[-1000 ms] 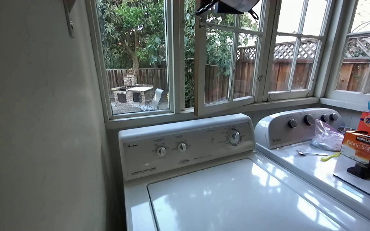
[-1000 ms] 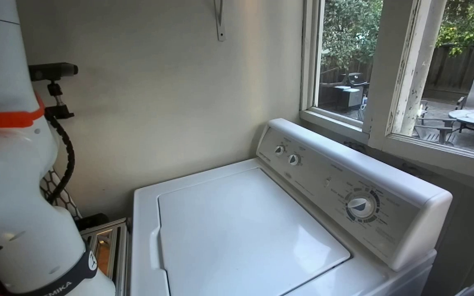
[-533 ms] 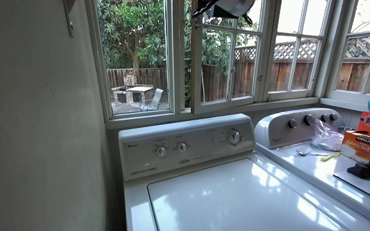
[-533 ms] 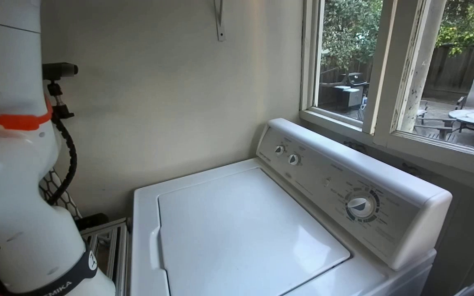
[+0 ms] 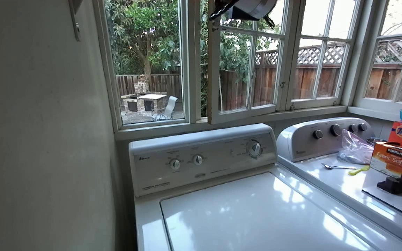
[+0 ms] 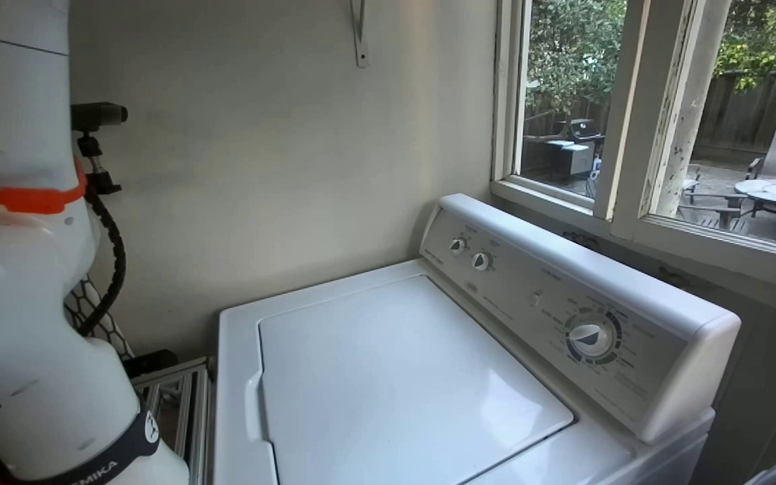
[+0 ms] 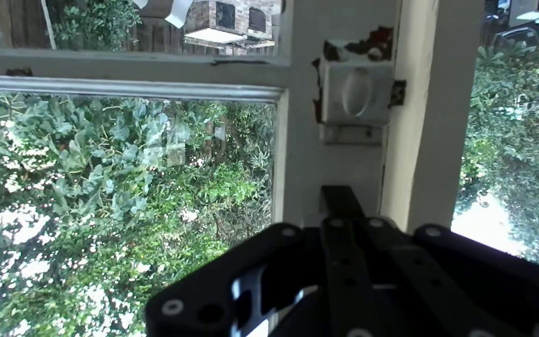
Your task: Close the window fully
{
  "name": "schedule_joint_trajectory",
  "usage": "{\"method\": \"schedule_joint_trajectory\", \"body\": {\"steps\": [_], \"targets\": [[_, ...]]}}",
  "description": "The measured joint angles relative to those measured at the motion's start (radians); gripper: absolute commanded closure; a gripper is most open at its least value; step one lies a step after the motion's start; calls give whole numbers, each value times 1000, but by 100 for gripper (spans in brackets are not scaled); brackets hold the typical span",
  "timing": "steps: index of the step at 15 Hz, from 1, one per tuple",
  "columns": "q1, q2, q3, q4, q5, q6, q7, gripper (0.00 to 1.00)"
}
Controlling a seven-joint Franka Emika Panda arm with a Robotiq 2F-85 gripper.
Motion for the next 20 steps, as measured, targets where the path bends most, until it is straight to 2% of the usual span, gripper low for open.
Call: {"method": "schedule_joint_trajectory", "body": {"steps": [4, 7, 11, 14, 15, 18, 20], "targets": [[2, 72, 3, 87, 0, 0, 0, 100], [5, 149, 20, 189, 0, 0, -1, 100], [29, 254, 8, 329, -3, -2, 3, 100], [45, 324, -33, 419, -87, -3, 99, 100], [58, 340, -67, 439, -100, -12, 125, 100], [112, 341, -194, 453, -123, -65, 193, 100], [131, 323, -210, 453, -124, -104, 197, 100]]}}
